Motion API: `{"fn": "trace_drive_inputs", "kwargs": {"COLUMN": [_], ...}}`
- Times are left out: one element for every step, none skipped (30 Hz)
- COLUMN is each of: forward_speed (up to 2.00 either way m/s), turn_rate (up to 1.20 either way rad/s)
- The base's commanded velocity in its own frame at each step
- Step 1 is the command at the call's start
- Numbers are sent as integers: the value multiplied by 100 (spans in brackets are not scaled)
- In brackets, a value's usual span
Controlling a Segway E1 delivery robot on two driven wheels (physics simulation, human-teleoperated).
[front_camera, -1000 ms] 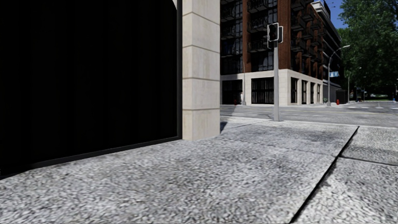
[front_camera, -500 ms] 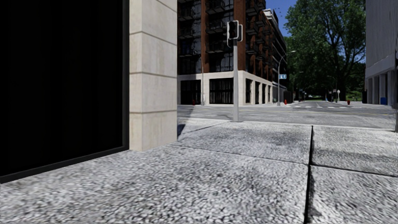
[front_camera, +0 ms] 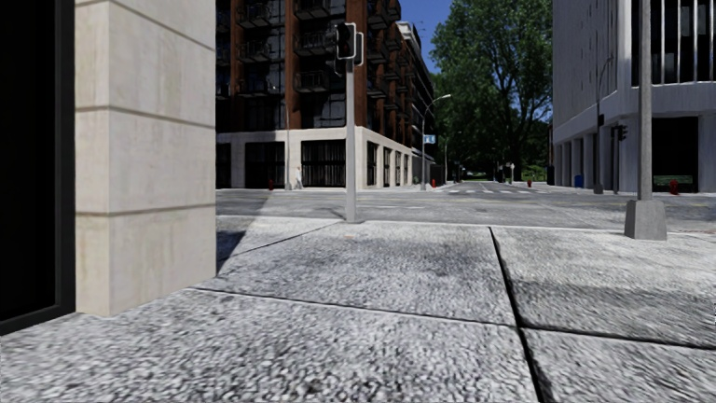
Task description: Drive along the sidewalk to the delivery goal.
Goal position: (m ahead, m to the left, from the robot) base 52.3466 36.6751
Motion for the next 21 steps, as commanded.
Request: {"fn": "trace_drive_inputs", "kwargs": {"forward_speed": [146, 146, 146, 146, 146, 150, 154, 157, 157, 158, 159, 159, 159, 159, 159, 159, 159, 159, 159, 159, 159], "turn_rate": [-43, -43, -40, -25, -25, 0, 0, 0, 0, 0, 0, 0, 0, 0, 0, 0, 0, 0, 2, 2, 12]}}
